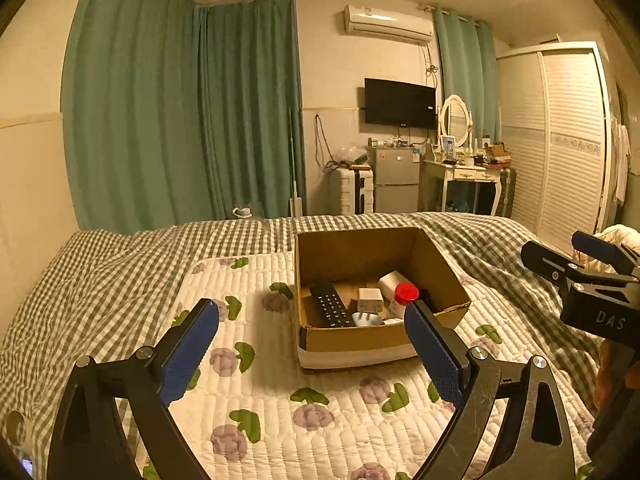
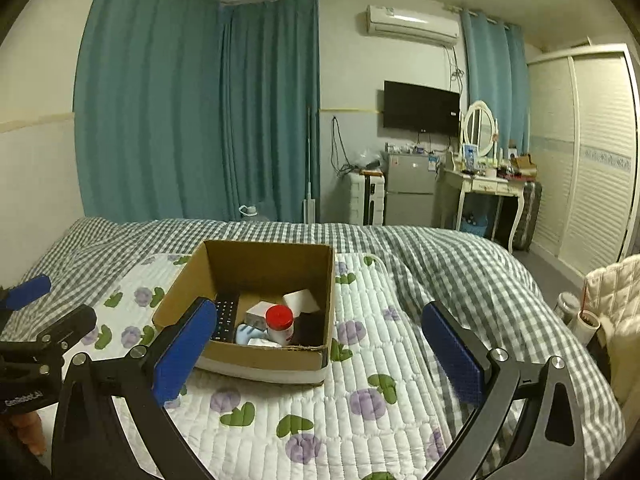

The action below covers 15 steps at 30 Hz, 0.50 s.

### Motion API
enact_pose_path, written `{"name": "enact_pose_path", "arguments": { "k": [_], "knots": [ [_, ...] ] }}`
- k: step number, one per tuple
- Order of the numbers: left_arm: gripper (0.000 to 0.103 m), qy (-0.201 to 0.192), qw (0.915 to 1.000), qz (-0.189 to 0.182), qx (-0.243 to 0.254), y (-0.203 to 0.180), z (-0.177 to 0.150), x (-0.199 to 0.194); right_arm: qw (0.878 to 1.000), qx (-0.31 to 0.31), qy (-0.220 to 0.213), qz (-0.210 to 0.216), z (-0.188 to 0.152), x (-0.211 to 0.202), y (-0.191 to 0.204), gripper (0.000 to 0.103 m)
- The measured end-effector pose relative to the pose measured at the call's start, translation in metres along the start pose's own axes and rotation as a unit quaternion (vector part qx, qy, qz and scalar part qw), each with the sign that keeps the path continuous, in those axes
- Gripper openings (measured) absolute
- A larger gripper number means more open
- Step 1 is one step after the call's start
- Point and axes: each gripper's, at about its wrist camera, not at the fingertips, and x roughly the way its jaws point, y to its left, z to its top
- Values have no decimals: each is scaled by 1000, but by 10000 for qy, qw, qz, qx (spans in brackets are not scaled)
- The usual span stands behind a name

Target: Organize rigid objects

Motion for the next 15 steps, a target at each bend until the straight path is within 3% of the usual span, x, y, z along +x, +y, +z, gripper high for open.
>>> {"name": "enact_pose_path", "arguments": {
  "k": [15],
  "knots": [
    [96, 102, 9999, -91, 63, -7, -2, 3, 9999, -82, 120, 71, -10, 0, 5, 103]
  ]
}}
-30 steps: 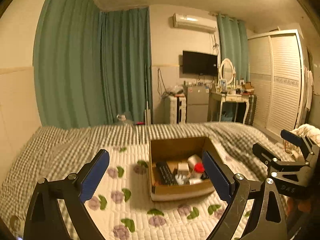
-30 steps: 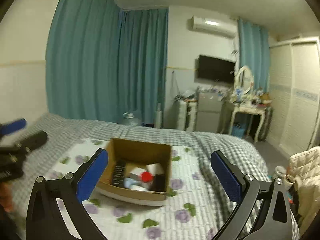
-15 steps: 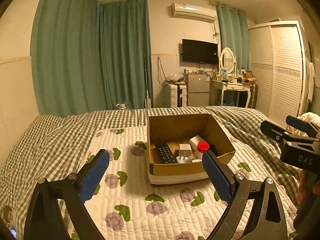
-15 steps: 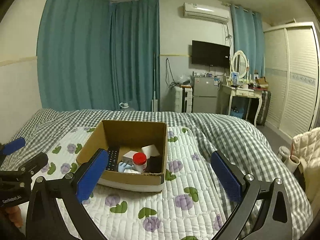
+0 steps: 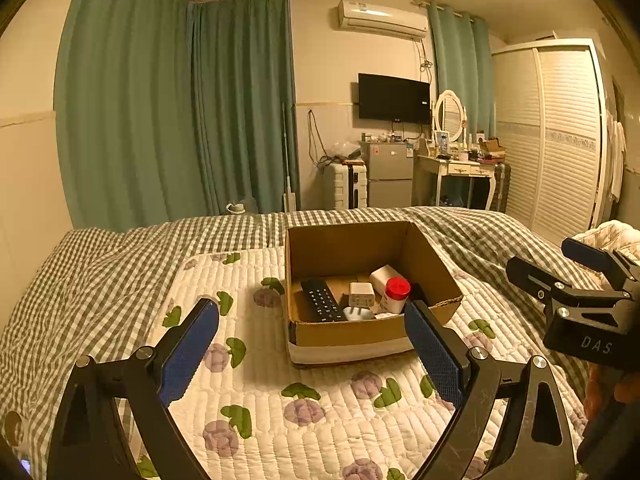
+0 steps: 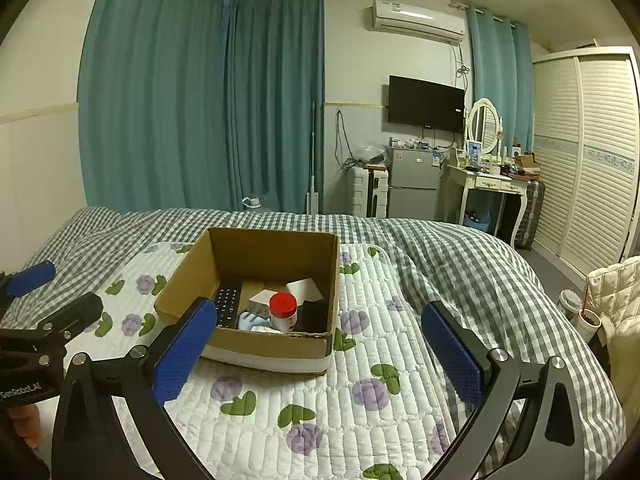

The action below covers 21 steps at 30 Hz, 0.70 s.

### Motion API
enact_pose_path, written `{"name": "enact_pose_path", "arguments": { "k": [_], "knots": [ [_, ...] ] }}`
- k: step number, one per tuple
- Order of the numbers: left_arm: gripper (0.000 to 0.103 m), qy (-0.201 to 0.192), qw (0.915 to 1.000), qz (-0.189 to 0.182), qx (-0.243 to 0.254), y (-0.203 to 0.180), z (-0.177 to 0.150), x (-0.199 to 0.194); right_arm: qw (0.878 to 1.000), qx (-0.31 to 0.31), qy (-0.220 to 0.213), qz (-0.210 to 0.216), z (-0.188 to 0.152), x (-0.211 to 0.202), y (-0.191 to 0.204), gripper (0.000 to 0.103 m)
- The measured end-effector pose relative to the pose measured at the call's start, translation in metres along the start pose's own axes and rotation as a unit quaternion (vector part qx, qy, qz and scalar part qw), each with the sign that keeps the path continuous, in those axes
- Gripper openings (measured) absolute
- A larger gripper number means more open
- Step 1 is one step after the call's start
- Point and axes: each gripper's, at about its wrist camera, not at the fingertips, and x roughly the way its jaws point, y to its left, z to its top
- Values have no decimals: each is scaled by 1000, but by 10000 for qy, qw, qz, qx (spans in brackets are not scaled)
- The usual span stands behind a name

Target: Organize rigid objects

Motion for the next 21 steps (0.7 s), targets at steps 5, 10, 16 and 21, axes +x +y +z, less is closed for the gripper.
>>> {"name": "enact_pose_path", "arguments": {
  "k": [5, 10, 16, 21],
  "knots": [
    [96, 12, 10000, -15, -6, 0, 0, 1, 10000, -88, 24, 12, -4, 2, 4, 103],
    [96, 27, 10000, -28, -16, 0, -1, 2, 9999, -95, 55, 11, -5, 3, 6, 103],
    [96, 102, 9999, -39, -5, 1, -3, 5, 9999, -109, 129, -5, -7, 6, 7, 103],
    [96, 103, 9999, -29, -19, 2, -2, 5, 9998, -116, 153, -1, -8, 6, 7, 103]
  ]
}}
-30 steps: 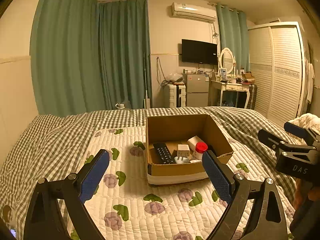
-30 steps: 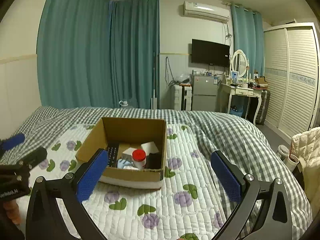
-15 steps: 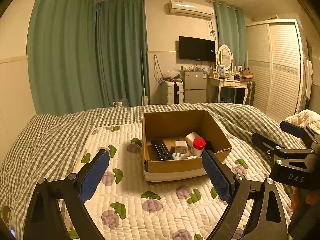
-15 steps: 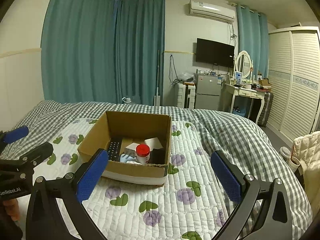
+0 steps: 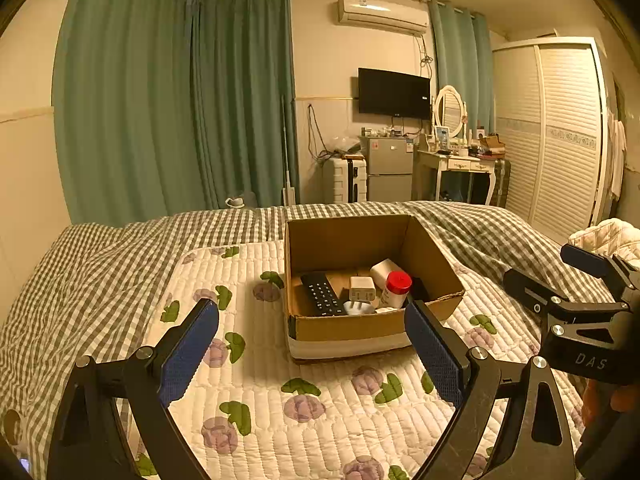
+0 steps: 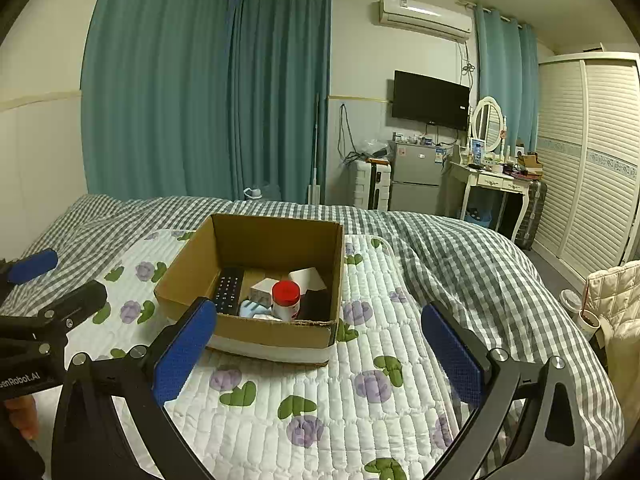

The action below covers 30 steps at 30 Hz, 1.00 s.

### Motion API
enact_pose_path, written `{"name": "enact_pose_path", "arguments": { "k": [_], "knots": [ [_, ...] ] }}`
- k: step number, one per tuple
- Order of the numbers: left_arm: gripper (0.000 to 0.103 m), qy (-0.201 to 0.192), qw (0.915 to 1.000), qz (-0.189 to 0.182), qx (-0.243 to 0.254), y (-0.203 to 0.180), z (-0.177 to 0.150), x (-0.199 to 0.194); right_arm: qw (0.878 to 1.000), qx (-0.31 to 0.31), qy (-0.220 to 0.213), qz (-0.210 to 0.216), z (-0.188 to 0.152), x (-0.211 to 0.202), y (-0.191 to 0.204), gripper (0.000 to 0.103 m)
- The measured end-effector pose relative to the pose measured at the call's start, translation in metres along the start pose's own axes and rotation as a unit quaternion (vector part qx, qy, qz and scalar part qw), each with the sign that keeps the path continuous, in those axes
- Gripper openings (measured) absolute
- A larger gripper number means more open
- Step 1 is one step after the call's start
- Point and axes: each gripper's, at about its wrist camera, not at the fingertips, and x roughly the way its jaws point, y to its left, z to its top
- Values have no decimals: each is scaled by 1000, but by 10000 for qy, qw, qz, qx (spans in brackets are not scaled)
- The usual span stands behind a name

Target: Organize rigid objects

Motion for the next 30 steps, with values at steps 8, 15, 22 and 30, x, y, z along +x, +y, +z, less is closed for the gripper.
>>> {"name": "enact_pose_path", "arguments": {
  "k": [8, 15, 22, 30],
  "knots": [
    [96, -12, 10000, -13, 2, 1, 1, -2, 10000, 2, 22, -18, -1, 1, 1, 103],
    [96, -23, 10000, 31, 46, 1, 2, -3, 10000, 10, 69, -46, -2, 3, 0, 103],
    [96, -36, 9999, 43, 84, 0, 2, -2, 10000, 1, 65, -49, -2, 3, 0, 103],
    [96, -22, 10000, 14, 54, 2, 1, -1, 9999, 6, 90, -55, -4, 4, 0, 103]
  ]
}}
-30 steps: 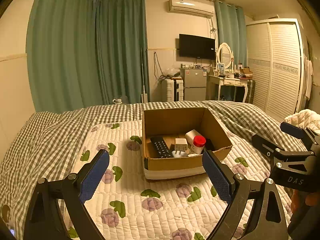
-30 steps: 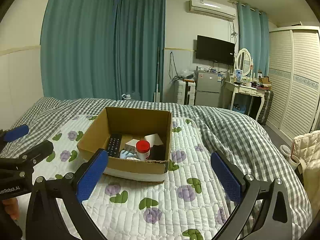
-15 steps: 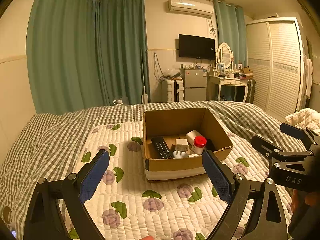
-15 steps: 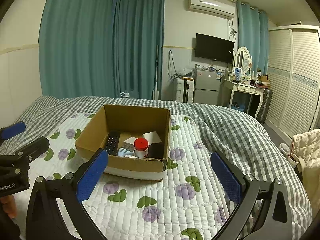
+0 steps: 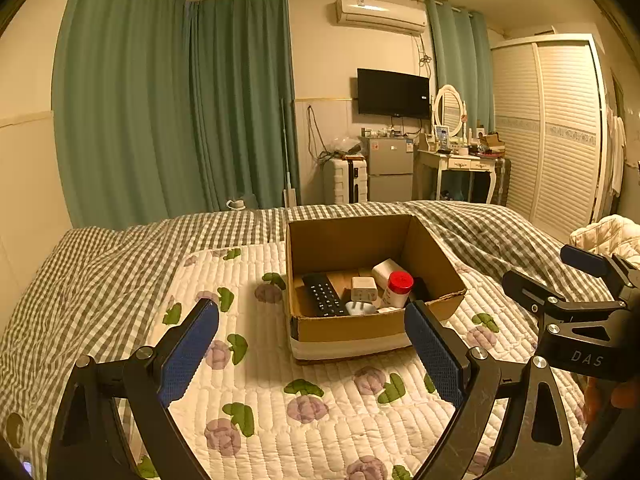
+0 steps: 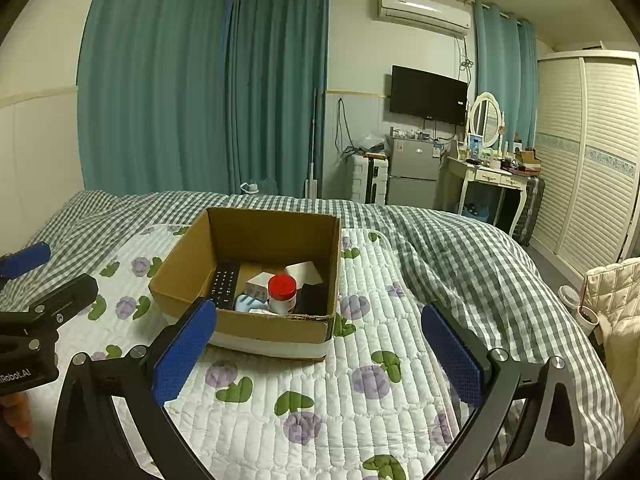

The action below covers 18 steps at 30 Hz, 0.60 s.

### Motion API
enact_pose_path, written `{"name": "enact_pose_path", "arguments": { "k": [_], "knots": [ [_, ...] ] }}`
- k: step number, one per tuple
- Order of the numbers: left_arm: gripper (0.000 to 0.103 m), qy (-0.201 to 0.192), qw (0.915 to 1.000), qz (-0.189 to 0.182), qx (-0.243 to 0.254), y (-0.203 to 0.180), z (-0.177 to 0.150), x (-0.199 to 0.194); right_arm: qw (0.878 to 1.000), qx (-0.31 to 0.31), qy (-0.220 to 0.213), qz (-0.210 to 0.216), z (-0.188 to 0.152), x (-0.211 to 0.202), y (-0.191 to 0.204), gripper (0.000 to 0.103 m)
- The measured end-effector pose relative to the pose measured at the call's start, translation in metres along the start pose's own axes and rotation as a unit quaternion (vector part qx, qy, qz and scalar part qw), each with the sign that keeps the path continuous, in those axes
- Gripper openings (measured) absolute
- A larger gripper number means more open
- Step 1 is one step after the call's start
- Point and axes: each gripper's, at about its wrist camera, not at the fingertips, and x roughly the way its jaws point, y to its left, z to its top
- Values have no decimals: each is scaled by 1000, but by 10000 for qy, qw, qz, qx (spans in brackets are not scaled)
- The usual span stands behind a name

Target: Organize rigid objects

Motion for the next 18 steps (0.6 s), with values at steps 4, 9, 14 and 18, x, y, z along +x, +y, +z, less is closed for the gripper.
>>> {"name": "enact_pose_path", "arguments": {
  "k": [4, 9, 14, 18],
  "knots": [
    [96, 11, 10000, 0, 8, 0, 0, 0, 10000, -3, -13, -17, -1, 0, 1, 103],
    [96, 15, 10000, -19, 63, -1, 0, 0, 10000, -7, 4, -6, 0, 0, 2, 103],
    [96, 56, 10000, -25, 40, -1, -1, 1, 10000, -13, 23, 1, -1, 0, 2, 103],
    [96, 63, 10000, -24, 41, 0, -2, 2, 10000, -16, 49, -6, -2, 1, 2, 103]
  ]
}}
